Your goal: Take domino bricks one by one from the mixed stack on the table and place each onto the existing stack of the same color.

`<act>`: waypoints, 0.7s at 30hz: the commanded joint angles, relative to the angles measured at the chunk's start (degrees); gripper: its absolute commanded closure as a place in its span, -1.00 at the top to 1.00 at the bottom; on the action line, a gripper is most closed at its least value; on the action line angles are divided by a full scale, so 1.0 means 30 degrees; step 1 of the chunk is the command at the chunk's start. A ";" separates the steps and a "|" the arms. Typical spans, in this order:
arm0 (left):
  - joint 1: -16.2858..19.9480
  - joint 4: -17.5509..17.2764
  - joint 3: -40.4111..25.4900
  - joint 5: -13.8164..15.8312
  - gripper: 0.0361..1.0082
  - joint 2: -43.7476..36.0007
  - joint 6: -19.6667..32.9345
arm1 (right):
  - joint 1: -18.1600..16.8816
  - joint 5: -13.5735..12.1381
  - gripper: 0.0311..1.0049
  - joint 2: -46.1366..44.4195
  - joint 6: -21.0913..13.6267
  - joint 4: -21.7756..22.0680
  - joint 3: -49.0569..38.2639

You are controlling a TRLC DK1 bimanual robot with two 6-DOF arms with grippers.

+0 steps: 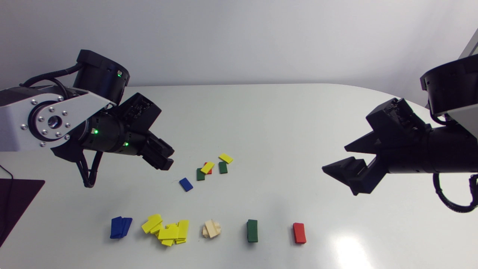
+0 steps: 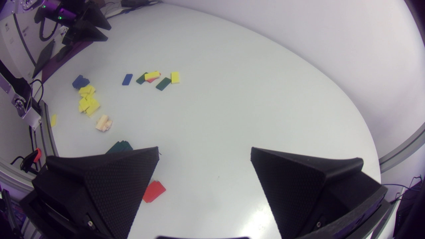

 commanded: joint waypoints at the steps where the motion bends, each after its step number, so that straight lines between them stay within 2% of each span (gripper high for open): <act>1: 0.0203 -0.0088 0.0099 0.0100 0.97 0.0146 -0.0489 | 0.0036 0.0038 0.93 -0.0195 -0.0280 -0.0370 0.0071; 21: 0.0379 0.0000 0.0099 0.0100 0.98 -0.0235 -0.0958 | -0.0140 0.0038 0.93 -0.0664 -0.0749 -0.0487 -0.0222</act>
